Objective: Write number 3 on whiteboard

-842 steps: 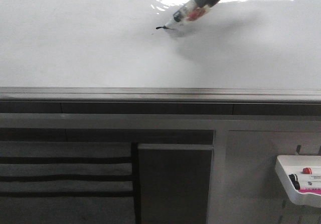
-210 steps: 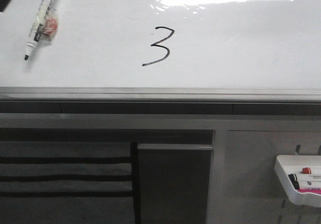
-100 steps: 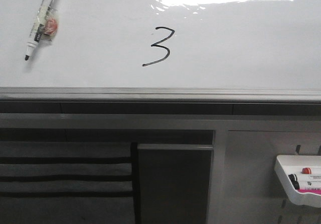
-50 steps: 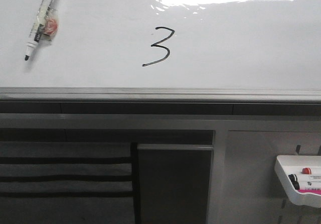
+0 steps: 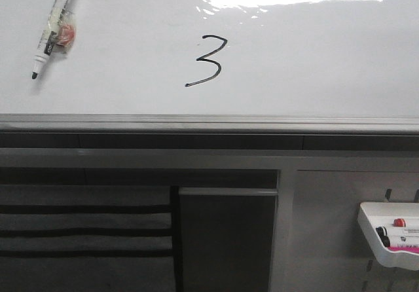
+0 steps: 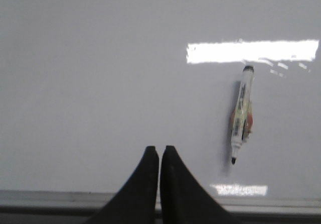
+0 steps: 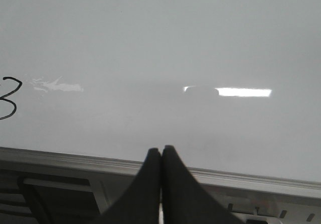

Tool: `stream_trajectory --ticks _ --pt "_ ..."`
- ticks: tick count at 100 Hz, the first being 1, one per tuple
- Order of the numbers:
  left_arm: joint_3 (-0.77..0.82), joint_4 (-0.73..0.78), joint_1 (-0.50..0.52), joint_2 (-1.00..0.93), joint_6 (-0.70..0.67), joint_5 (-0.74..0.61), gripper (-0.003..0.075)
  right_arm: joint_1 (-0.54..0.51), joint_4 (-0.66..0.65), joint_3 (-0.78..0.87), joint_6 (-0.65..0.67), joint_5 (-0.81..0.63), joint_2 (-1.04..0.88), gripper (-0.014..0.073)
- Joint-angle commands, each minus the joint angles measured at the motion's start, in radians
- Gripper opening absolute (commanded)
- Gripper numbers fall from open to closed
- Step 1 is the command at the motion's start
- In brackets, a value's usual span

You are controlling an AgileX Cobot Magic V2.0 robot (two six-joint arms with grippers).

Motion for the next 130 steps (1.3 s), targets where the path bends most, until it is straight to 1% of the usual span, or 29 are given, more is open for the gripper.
stream_trajectory --ticks 1,86,99,114,130 --pt "0.007 -0.011 -0.002 -0.026 0.000 -0.094 -0.0020 -0.009 0.007 -0.026 -0.004 -0.072 0.001 -0.0069" --pt "0.007 -0.011 -0.002 -0.026 0.000 -0.089 -0.0020 -0.009 0.007 -0.018 -0.004 -0.077 -0.015 -0.0069" --pt "0.007 -0.011 -0.002 -0.026 0.000 -0.089 -0.0020 -0.020 0.007 0.054 -0.004 -0.127 -0.115 -0.0069" --pt "0.007 -0.011 -0.002 -0.026 0.000 -0.089 -0.0020 -0.029 0.007 0.218 -0.004 -0.214 -0.280 -0.0069" --pt "0.007 -0.011 -0.002 -0.026 0.000 -0.089 -0.0020 -0.030 0.007 0.396 -0.004 -0.310 -0.401 -0.0069"
